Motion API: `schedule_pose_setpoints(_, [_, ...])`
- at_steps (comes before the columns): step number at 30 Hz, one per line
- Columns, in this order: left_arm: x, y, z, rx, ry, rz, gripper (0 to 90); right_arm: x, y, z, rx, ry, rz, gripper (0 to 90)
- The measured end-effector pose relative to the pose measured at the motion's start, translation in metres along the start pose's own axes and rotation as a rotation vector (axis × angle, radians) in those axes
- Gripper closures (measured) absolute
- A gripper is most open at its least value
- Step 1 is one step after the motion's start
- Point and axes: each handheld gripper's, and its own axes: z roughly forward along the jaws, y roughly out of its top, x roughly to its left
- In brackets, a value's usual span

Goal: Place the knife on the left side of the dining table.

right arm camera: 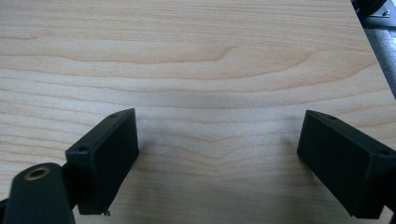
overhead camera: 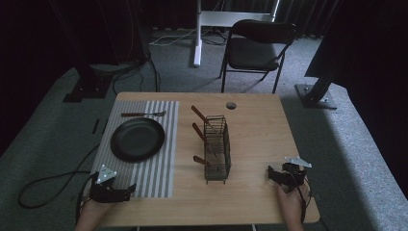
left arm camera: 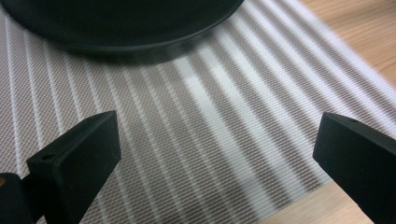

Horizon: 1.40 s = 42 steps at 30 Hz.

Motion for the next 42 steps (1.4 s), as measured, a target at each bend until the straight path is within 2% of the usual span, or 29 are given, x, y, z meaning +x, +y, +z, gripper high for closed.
schedule_pose_setpoints(8, [-0.023,0.024,-0.007,-0.054,-0.054,0.076,1.4,0.0,0.0,0.0,0.0,0.0,0.0,11.5])
schedule_pose_setpoints(11, [-0.03,0.031,-0.008,-0.069,-0.072,0.09,2.5,0.0,0.0,0.0,0.0,0.0,0.0,11.5])
schedule_pose_setpoints(13, [-0.037,0.039,-0.01,-0.084,-0.103,0.105,2.5,0.0,0.0,0.0,0.0,-0.001,0.0,11.5])
schedule_pose_setpoints(15, [-0.042,0.044,-0.011,-0.092,-0.113,0.12,2.5,0.0,0.0,0.0,0.0,0.0,0.0,11.5])
schedule_pose_setpoints(16, [-0.045,0.047,-0.012,-0.095,-0.145,0.124,2.5,0.0,0.0,0.0,0.0,0.0,0.0,11.5])
schedule_pose_setpoints(19, [-0.052,0.054,-0.014,-0.107,-0.162,0.142,2.5,0.0,0.0,0.0,0.0,0.0,0.0,11.5])
schedule_pose_setpoints(20, [-0.055,0.056,-0.015,-0.116,-0.154,0.149,2.5,0.0,0.0,0.0,0.0,0.0,0.0,11.5])
schedule_pose_setpoints(24, [-0.066,0.066,-0.019,-0.134,-0.194,0.188,2.6,0.0,0.0,0.0,0.0,0.0,0.0,11.5])
schedule_pose_setpoints(26, [-0.066,0.066,-0.019,-0.134,-0.194,0.188,2.5,0.0,0.0,0.0,0.0,0.0,0.0,11.5])
schedule_pose_setpoints(27, [-0.074,0.073,-0.021,-0.148,-0.218,0.204,2.5,0.0,0.0,0.0,0.0,0.0,0.0,11.5])
schedule_pose_setpoints(31, [-0.081,0.08,-0.022,-0.163,-0.232,0.218,2.6,0.0,0.0,0.0,0.0,-0.001,-0.001,11.5])
schedule_pose_setpoints(40, [-0.099,0.099,-0.018,-0.186,-0.295,0.275,2.7,0.0,0.0,0.0,-0.001,0.0,0.0,11.5])
schedule_pose_setpoints(42, [-0.102,0.101,-0.017,-0.188,-0.294,0.279,2.7,0.0,0.0,0.0,-0.001,0.0,-0.001,11.5])
